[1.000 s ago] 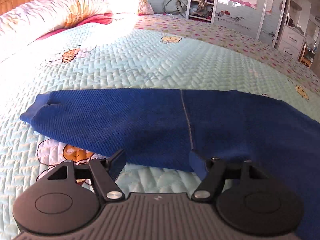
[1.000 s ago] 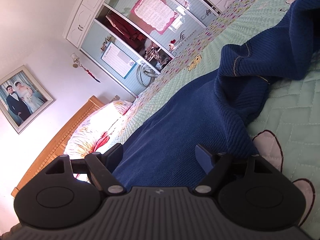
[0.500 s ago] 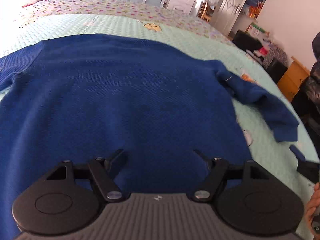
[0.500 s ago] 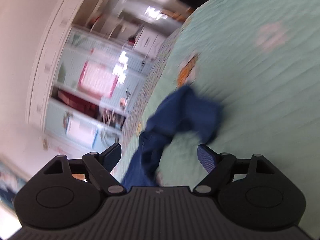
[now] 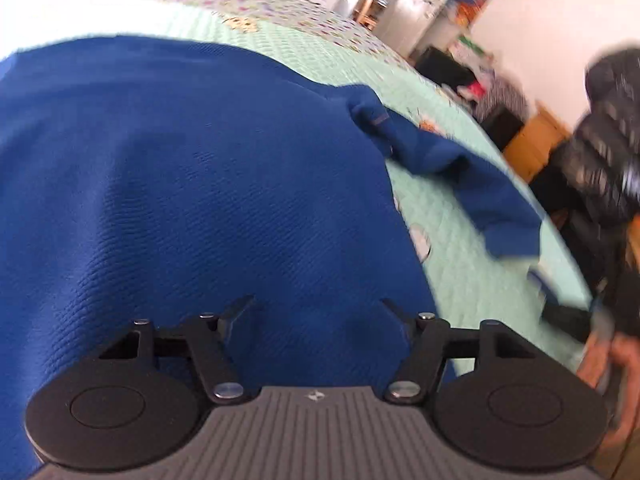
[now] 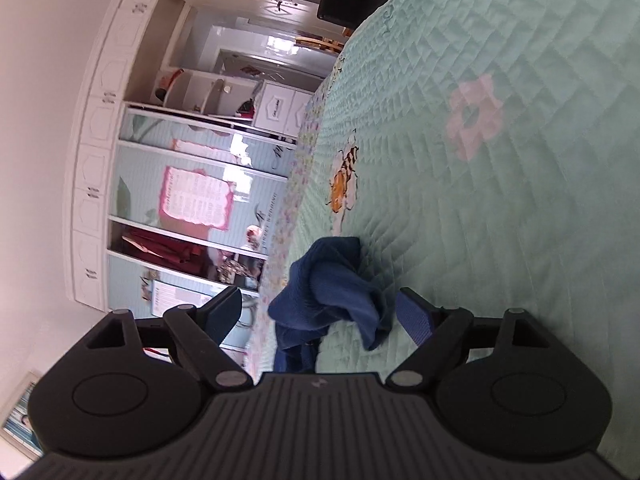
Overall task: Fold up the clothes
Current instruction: 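Grasp the other sleeve cuff with the right gripper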
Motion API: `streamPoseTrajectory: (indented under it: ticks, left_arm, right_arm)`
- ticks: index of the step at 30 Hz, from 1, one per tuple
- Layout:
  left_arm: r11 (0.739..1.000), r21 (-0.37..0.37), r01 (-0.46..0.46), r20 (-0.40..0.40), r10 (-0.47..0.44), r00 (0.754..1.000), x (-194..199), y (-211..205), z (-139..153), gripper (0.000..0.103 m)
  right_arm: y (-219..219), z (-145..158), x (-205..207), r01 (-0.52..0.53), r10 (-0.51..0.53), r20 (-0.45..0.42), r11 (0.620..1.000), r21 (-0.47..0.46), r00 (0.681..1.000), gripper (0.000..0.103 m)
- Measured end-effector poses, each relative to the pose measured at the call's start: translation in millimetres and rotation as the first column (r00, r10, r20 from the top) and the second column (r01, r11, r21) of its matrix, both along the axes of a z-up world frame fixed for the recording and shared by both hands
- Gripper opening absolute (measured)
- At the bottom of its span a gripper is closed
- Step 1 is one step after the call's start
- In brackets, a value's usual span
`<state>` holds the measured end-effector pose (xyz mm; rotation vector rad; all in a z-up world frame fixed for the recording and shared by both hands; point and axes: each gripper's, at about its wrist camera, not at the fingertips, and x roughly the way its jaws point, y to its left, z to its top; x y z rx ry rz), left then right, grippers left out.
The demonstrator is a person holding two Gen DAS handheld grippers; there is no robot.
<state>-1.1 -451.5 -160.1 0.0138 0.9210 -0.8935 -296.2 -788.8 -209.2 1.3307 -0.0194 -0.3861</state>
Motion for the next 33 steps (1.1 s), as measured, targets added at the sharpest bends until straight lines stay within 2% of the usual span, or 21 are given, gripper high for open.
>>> streamPoseTrajectory:
  ticks: [3, 6, 9, 10, 11, 13, 14, 15, 17, 19, 20, 21, 22, 23, 25, 26, 27, 29, 30, 31, 33]
  left_arm:
    - [1.0, 0.023, 0.013, 0.028, -0.014, 1.0, -3.5, -1.6, -1.0, 0.068]
    - [1.0, -0.005, 0.0, -0.009, 0.0, 1.0, 1.8, 4.0, -1.4, 0.068]
    - [0.999, -0.037, -0.009, -0.025, 0.009, 1.0, -1.0, 15.3, -0.7, 0.068]
    - [0.999, -0.041, -0.004, -0.02, 0.003, 1.0, -2.7, 17.8, -0.4, 0.069]
    - [0.999, -0.039, 0.006, -0.006, -0.007, 1.0, -4.6, 17.3, -0.9, 0.07]
    - [0.999, -0.031, 0.028, 0.032, -0.027, 0.999, -8.8, 14.4, -0.5, 0.071]
    - [0.999, -0.027, 0.038, 0.051, -0.036, 0.998, -11.3, 13.5, -0.7, 0.073]
    - [0.999, -0.022, 0.047, 0.07, -0.046, 0.997, -14.0, 12.9, -1.3, 0.073]
    - [0.998, -0.023, 0.056, 0.086, -0.054, 0.995, -16.1, 12.7, -2.5, 0.074]
    - [0.998, -0.057, 0.042, 0.049, -0.039, 0.998, -10.6, 16.7, -3.7, 0.074]
    - [0.997, -0.076, 0.033, 0.027, -0.031, 0.999, -7.2, 18.8, -4.3, 0.074]
    - [0.995, -0.094, 0.022, 0.005, -0.022, 1.0, -3.8, 21.0, -4.9, 0.074]
    - [0.993, -0.119, 0.009, -0.026, -0.013, 1.0, 0.2, 24.2, -6.6, 0.074]
    - [0.99, -0.143, -0.003, -0.057, -0.005, 0.998, 4.5, 27.1, -8.5, 0.074]
    - [0.983, -0.182, -0.019, -0.106, 0.0, 0.994, 10.6, 32.6, -11.4, 0.074]
    - [0.981, -0.193, -0.023, -0.12, -0.001, 0.993, 12.4, 34.2, -12.0, 0.074]
    - [0.98, -0.2, -0.024, -0.129, -0.003, 0.992, 13.5, 35.2, -12.0, 0.074]
    - [0.977, -0.21, -0.025, -0.143, -0.006, 0.99, 15.0, 36.3, -12.1, 0.074]
    - [0.977, -0.21, -0.022, -0.141, -0.008, 0.99, 14.6, 35.6, -12.1, 0.074]
    - [0.978, -0.209, -0.019, -0.137, -0.01, 0.991, 14.0, 34.9, -11.8, 0.074]
    - [0.978, -0.206, -0.014, -0.129, -0.013, 0.992, 13.1, 33.9, -10.9, 0.074]
  right_arm:
    - [-7.3, 16.8, 14.0, -0.052, 0.034, -0.113, 0.987, -0.154, 0.993, 0.084]
    - [-11.7, 29.7, 38.7, -0.184, 0.111, -0.248, 0.939, -0.292, 0.962, 0.084]
    - [-6.7, 34.2, 65.3, -0.35, 0.201, -0.394, 0.867, -0.354, 0.897, 0.084]
    - [-5.4, 38.2, 71.6, -0.379, 0.193, -0.439, 0.839, -0.389, 0.878, 0.084]
    - [-4.2, 42.2, 77.9, -0.409, 0.182, -0.483, 0.809, -0.422, 0.857, 0.079]
    - [-1.7, 50.2, 90.5, -0.471, 0.151, -0.565, 0.742, -0.477, 0.811, 0.046]
    - [-0.6, 54.7, 96.9, -0.501, 0.13, -0.603, 0.705, -0.501, 0.787, 0.013]
    - [0.1, 63.7, 104.0, -0.527, 0.096, -0.637, 0.661, -0.534, 0.765, 0.013]
    - [9.8, 90.2, 118.3, -0.593, -0.037, -0.701, 0.504, -0.628, 0.712, 0.013]
    - [25.8, 120.0, 125.9, -0.626, -0.282, -0.678, 0.259, -0.735, 0.679, 0.013]
    - [33.2, 134.3, 129.3, -0.643, -0.399, -0.633, 0.128, -0.755, 0.664, 0.013]
    - [36.4, 143.1, 129.8, -0.648, -0.51, -0.566, 0.021, -0.761, 0.648, 0.013]
    - [34.3, 150.5, 128.4, -0.65, -0.577, -0.514, -0.039, -0.759, 0.635, 0.013]
    - [26.3, 155.3, 128.2, -0.652, -0.601, -0.499, -0.05, -0.756, 0.625, 0.014]
    - [-1.8, 150.3, 135.3, -0.684, -0.636, -0.53, 0.006, -0.73, 0.56, 0.041]
    - [-18.8, 140.1, 142.0, -0.728, -0.618, -0.611, 0.089, -0.68, 0.495, 0.068]
    - [-42.5, 127.4, 146.8, -0.754, -0.539, -0.73, 0.239, -0.612, 0.421, 0.08]
    - [-81.7, 109.4, 135.6, -0.669, -0.33, -0.836, 0.5, -0.549, 0.439, 0.078]
    - [-93.1, 104.6, 122.5, -0.581, -0.283, -0.823, 0.597, -0.553, 0.492, 0.078]
    - [-103.6, 99.9, 109.2, -0.488, -0.244, -0.801, 0.684, -0.542, 0.547, 0.078]
    - [-111.2, 92.0, 81.3, -0.32, -0.229, -0.732, 0.788, -0.526, 0.641, 0.079]
